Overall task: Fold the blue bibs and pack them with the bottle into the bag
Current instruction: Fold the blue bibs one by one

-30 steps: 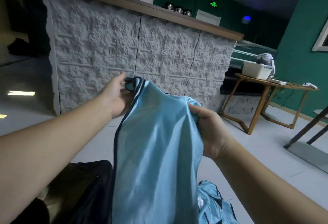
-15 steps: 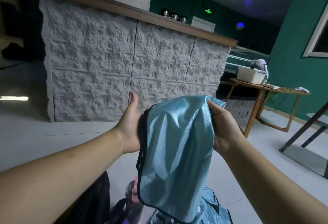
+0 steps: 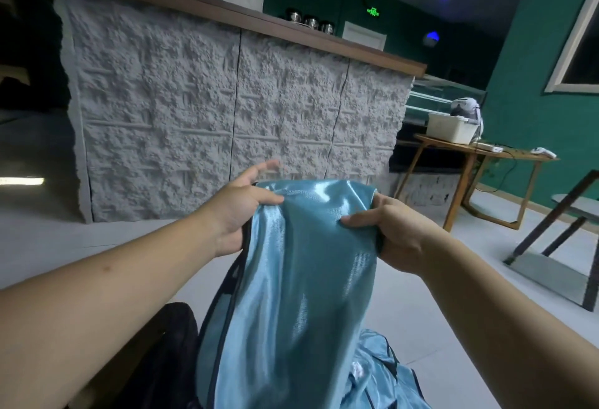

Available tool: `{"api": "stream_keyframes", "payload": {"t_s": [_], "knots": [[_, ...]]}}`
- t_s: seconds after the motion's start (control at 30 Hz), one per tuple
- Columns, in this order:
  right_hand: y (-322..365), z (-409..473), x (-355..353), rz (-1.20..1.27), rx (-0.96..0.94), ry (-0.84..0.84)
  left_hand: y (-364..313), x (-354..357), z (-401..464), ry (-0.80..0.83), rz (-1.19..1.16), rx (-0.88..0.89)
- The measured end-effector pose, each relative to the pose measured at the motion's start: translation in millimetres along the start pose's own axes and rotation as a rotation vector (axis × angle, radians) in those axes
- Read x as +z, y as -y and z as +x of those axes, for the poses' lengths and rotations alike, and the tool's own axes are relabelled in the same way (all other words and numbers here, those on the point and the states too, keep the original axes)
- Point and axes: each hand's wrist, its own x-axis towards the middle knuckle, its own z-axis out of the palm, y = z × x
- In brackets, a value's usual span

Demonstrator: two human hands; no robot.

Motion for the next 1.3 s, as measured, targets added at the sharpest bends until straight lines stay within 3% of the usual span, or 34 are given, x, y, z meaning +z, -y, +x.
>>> {"api": "stream_keyframes", "payload": {"t_s": [0.1,0.27,0.67,0.77,0.87,1.0,1.13,1.3], "knots": [[1.7,0.2,1.2,-0.043,-0.017,-0.04,-9.9,-5.5,0.3,0.012,0.022,-0.037],[6.3,6.8,6.3,-0.163,0.017,-0.287,-21.6,-23.4,5.0,-0.006,0.132,-0.184],[4.6,5.7,5.0,-0.535,0.116,-0.353,-20.9,-18.6,5.0,-0.046,0.204,-0.198],[5.5,5.1,4.3,-0.406,0.068,-0.329,-23.4,-17.7,5.2,-0.037,0.171,-0.211],[10.8,-0.5,5.0,-0.142,0.054,-0.176,-26.3,-19.6,6.7,-0.027,0.137,-0.21],[15.2,-0.5,1.7,-0.002,0.005,-0.102,-31.3,-21.3,3.3,0.047,0.19,-0.208],[17.5,-5.2,-1.6,-0.376,-0.009,-0.021,-28.3,-24.3,0.4,0.133,0.426,-0.251],[7.7,-4.0,1.6,-0.789,-0.002,-0.078,-17.0,-22.7,1.0,0.05,0.629,-0.214]]}}
